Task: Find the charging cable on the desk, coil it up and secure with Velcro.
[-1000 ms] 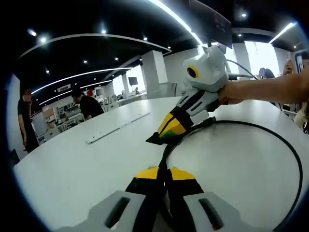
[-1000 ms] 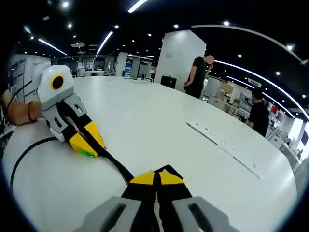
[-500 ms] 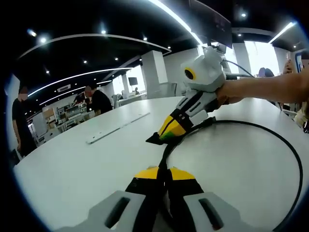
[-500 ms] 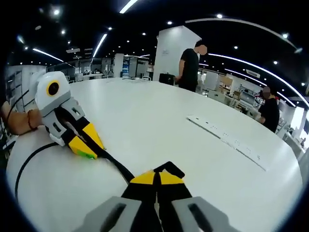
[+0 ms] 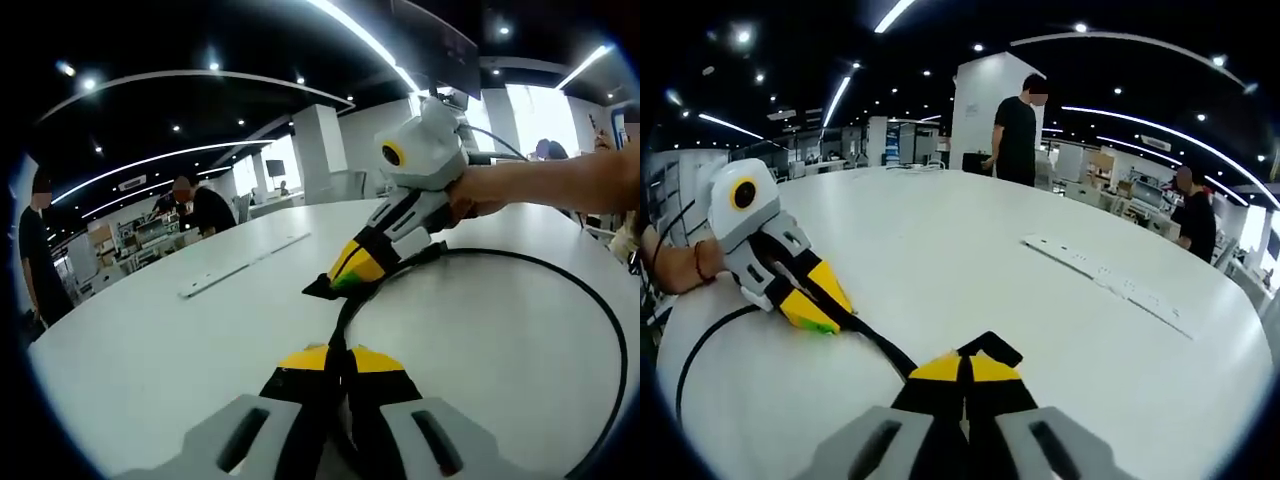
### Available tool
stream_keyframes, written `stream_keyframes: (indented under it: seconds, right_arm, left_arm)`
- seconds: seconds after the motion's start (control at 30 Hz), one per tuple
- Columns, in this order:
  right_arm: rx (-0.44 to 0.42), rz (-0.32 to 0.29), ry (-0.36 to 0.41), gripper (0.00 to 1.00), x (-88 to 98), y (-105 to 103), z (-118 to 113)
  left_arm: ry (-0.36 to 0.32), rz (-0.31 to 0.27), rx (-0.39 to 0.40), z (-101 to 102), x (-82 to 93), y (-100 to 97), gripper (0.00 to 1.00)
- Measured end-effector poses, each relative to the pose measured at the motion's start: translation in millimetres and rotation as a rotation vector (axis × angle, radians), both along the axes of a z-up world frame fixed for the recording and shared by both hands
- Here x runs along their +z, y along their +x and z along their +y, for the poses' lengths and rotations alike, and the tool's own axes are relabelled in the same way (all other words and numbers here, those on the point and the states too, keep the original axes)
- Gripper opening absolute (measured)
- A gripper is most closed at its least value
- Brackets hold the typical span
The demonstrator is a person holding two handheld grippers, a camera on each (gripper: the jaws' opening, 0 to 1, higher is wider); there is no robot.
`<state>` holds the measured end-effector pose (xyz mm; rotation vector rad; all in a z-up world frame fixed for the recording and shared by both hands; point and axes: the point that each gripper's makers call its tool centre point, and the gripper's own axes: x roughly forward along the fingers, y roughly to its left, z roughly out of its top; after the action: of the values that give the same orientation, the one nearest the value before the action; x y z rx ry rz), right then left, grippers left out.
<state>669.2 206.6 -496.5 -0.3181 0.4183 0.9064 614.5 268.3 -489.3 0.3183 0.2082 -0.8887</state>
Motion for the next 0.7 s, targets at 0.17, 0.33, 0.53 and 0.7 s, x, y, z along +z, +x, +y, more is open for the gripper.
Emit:
stream_keyframes:
  seconds: [0.17,0.33,0.53,0.7]
  right_arm:
    - [-0.006,-0.014,0.002,0.03,0.5,0.3,0.1]
    - [0.016,-0.062,-0.046,0.03,1.7,0.1,1.3]
    - [0.008,-0.062,-0.039,0.03,4.1,-1.1,-3.5]
    - [0.001,-0.063,-0.021,0.03,4.2,-4.6,-7.2]
  left_arm:
    - [0.002,-0.002,0.0,0.1,-0.3,0.1,0.07]
    - [0.003,-0.002,0.0,0.2,-0.7,0.2,0.07]
    - [0.004,-0.002,0.0,-0.2,-0.8,0.3,0.07]
    - [0.004,-0.002,0.0,-0.8,-0.8,0.5,0.07]
